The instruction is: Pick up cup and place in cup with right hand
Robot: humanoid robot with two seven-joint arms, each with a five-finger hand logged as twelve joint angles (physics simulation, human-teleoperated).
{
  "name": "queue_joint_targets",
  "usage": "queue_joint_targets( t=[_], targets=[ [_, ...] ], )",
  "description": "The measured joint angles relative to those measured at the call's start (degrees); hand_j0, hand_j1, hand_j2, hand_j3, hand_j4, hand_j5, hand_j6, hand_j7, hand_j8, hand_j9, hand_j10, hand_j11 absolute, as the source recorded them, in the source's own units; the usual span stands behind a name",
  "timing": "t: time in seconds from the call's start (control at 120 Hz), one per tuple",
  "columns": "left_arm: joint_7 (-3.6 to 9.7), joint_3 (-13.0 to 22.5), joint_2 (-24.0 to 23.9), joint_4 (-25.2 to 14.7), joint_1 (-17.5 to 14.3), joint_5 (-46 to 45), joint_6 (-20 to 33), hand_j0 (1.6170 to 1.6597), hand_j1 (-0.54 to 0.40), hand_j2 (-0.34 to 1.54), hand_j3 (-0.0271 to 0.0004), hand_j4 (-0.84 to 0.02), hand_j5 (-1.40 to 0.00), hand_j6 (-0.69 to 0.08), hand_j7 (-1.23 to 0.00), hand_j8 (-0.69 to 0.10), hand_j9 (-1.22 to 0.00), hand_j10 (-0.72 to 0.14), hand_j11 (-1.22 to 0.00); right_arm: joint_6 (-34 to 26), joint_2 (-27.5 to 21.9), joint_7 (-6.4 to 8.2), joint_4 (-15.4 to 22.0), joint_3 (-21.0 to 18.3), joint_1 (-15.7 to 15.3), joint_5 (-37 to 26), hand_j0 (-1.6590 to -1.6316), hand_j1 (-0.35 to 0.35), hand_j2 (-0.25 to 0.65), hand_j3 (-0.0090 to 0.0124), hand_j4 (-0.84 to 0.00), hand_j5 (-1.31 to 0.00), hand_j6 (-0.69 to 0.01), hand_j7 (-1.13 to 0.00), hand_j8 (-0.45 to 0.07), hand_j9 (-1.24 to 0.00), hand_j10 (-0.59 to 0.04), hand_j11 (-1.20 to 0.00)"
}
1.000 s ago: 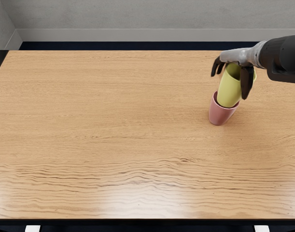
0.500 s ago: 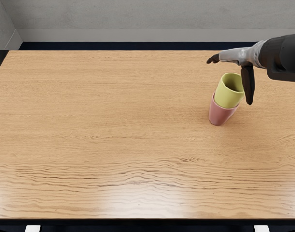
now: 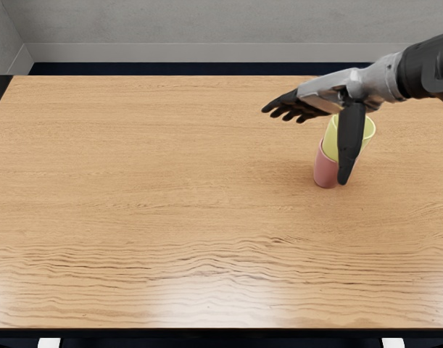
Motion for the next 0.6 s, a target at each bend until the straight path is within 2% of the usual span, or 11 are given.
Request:
queue_joint_targets(
  t=[0.125, 0.2, 0.3, 0.458, 0.6],
  targets=[
    [0.00, 0.1, 0.0, -0.1, -0.4, 0.0, 0.0, 1.6581, 0.349, 0.00, 0.0000, 0.000, 0.00, -0.001, 0.00, -0.001, 0.00, 0.000, 0.00, 1.7, -5.0, 0.00, 2.8, 2.5, -0.3, 9.8, -1.6580, -0.299, -0.008, 0.0000, -0.045, -0.06, -0.046, -0.05, -0.045, -0.06, -0.044, -0.06],
    [0.00, 0.1, 0.0, -0.1, -0.4, 0.0, 0.0, 1.6581, 0.349, 0.00, 0.0000, 0.000, 0.00, -0.001, 0.00, -0.001, 0.00, 0.000, 0.00, 2.1, -10.2, 0.00, 4.0, 3.3, -0.5, 16.6, -1.6580, -0.298, -0.008, 0.0000, -0.046, -0.06, -0.047, -0.06, -0.046, -0.06, -0.045, -0.06],
    [0.00, 0.1, 0.0, -0.1, -0.4, 0.0, 0.0, 1.6581, 0.349, 0.00, 0.0000, 0.000, 0.00, 0.000, 0.00, 0.000, 0.00, 0.000, 0.00, 2.3, -15.6, 0.00, 4.6, 3.6, -2.6, 23.0, -1.6581, -0.296, -0.009, 0.0000, -0.047, -0.06, -0.048, -0.06, -0.047, -0.06, -0.046, -0.06],
    [0.00, 0.1, 0.0, -0.1, -0.4, 0.0, 0.0, 1.6581, 0.349, 0.00, -0.0001, 0.000, 0.00, 0.000, 0.00, 0.000, 0.00, 0.000, 0.00, 2.5, -21.6, 0.00, 5.0, 3.6, -5.7, 29.7, -1.6581, -0.286, -0.011, 0.0000, -0.055, -0.07, -0.056, -0.07, -0.056, -0.07, -0.055, -0.07],
    [0.00, 0.1, 0.0, -0.3, -0.2, 0.0, 0.0, 1.6581, 0.349, 0.00, -0.0001, 0.000, 0.00, 0.000, 0.00, 0.000, 0.00, 0.000, 0.00, 2.5, -24.9, 0.00, 5.0, 3.4, -7.3, 32.2, -1.6580, -0.277, -0.013, 0.0000, -0.062, -0.08, -0.063, -0.08, -0.063, -0.08, -0.063, -0.08]
  ],
)
